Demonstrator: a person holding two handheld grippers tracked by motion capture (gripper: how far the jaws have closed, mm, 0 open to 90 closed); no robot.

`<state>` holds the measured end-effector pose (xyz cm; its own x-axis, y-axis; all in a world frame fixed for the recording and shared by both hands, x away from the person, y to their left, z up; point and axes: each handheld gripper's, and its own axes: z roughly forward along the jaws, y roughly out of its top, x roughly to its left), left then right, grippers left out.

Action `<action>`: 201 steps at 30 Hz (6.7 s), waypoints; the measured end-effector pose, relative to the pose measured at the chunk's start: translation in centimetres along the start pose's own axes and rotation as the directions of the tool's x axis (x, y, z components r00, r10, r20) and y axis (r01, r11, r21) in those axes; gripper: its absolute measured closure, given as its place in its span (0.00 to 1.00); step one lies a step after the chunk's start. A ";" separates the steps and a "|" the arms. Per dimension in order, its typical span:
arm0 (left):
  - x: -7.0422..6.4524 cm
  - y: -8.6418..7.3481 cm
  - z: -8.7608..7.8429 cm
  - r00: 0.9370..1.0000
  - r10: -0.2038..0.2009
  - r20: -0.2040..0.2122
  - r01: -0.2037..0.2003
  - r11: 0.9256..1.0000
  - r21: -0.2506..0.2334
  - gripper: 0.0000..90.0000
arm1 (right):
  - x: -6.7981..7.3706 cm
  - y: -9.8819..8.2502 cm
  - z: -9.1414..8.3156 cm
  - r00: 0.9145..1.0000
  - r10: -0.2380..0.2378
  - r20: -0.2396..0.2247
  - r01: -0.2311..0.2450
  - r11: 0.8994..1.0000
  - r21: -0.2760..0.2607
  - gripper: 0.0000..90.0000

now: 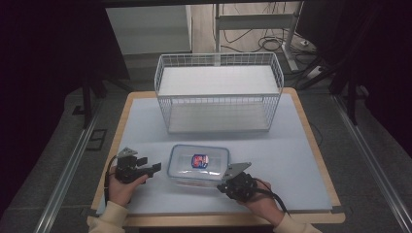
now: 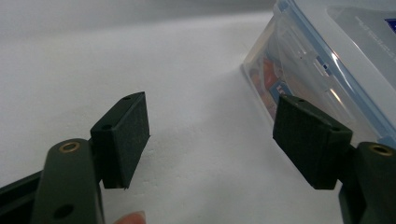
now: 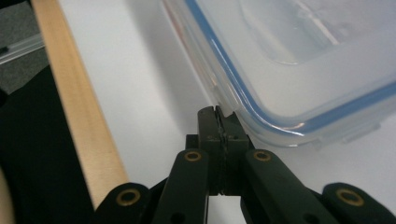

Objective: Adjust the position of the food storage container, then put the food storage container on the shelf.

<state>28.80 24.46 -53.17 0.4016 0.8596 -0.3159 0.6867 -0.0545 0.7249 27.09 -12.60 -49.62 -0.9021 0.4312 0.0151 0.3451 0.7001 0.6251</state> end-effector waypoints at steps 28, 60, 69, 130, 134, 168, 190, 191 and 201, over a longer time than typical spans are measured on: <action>-0.3 0.1 0.1 1.000 -0.015 0.016 0.015 1.000 -0.004 0.29 | -5.8 -4.0 -4.1 0.976 0.213 0.049 -0.208 0.974 -0.089 1.00; -1.0 1.1 -0.3 0.988 -0.101 0.120 0.102 0.995 0.001 0.21 | -9.5 -4.9 -5.1 0.905 0.415 -0.089 -0.424 0.882 -0.204 0.44; -1.5 1.3 0.0 0.965 -0.132 0.225 0.130 0.991 0.024 0.19 | -9.9 -4.1 -4.7 0.877 0.453 -0.161 -0.481 0.834 -0.270 0.32; -2.6 2.0 3.4 0.881 -0.291 0.372 0.256 0.956 0.143 0.36 | -10.0 -0.4 1.2 0.753 0.581 -0.309 -0.632 0.769 -0.096 0.27; -2.6 1.9 3.4 0.882 -0.290 0.371 0.256 0.957 0.140 0.36 | -10.4 -0.7 1.1 0.722 0.607 -0.333 -0.665 0.741 -0.091 0.34; -4.4 0.3 1.1 0.916 -0.216 0.337 0.227 0.974 0.008 0.45 | -9.4 -1.6 -0.8 0.734 0.573 -0.364 -0.658 0.733 -0.173 0.56; -5.3 0.5 0.2 0.935 -0.192 0.297 0.209 0.978 -0.025 0.50 | -8.5 -1.9 -1.7 0.734 0.571 -0.367 -0.666 0.712 -0.223 0.60; -5.4 0.5 0.1 0.936 -0.190 0.297 0.207 0.978 -0.025 0.50 | -8.4 -1.8 -1.7 0.734 0.572 -0.366 -0.667 0.710 -0.228 0.60; -5.6 0.9 -0.4 0.940 -0.176 0.293 0.197 0.979 -0.045 0.50 | -8.3 -1.6 -2.1 0.742 0.561 -0.366 -0.659 0.711 -0.246 0.60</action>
<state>26.97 19.76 -50.50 0.4341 0.6686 -0.6038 0.7244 0.1393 0.6751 33.49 -18.49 -49.10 -0.5706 0.5046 0.6479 0.7761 0.0734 0.6264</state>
